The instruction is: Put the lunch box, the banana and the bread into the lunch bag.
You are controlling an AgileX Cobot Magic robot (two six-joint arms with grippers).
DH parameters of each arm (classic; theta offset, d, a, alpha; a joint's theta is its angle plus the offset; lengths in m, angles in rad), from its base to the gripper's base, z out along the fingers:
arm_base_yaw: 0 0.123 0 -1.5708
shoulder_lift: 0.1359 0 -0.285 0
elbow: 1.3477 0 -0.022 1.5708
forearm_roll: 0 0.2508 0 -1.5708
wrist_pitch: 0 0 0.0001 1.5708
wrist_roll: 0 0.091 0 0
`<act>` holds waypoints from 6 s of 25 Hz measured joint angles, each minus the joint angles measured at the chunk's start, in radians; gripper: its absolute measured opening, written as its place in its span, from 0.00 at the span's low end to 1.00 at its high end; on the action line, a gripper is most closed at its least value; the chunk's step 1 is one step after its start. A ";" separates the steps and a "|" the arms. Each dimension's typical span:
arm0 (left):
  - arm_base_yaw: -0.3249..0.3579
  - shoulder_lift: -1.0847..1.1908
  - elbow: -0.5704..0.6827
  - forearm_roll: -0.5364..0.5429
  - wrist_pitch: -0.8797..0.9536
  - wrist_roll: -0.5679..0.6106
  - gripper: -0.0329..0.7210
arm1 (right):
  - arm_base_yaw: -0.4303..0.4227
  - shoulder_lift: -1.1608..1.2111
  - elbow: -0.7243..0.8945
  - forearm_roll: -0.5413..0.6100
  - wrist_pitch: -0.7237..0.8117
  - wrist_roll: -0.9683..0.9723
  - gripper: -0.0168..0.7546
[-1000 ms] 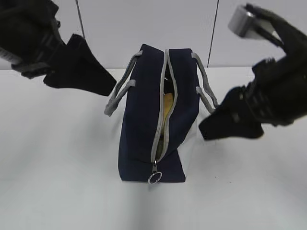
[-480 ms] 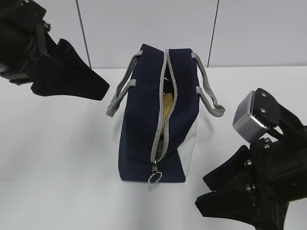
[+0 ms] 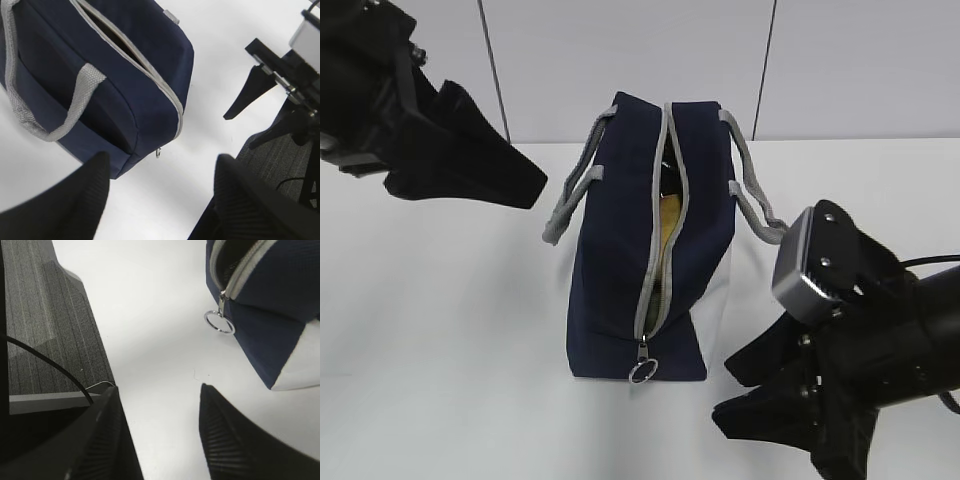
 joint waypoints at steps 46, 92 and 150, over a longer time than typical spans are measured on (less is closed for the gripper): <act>0.000 0.000 0.000 0.001 0.029 0.001 0.62 | 0.059 0.515 -0.076 0.652 0.067 -0.657 0.69; 0.000 0.000 0.000 0.001 0.032 0.001 0.61 | 0.059 0.574 -0.148 0.653 0.037 -0.661 0.18; 0.000 0.000 0.000 0.000 0.047 0.001 0.59 | 0.059 0.195 -0.394 0.065 -0.063 0.172 0.00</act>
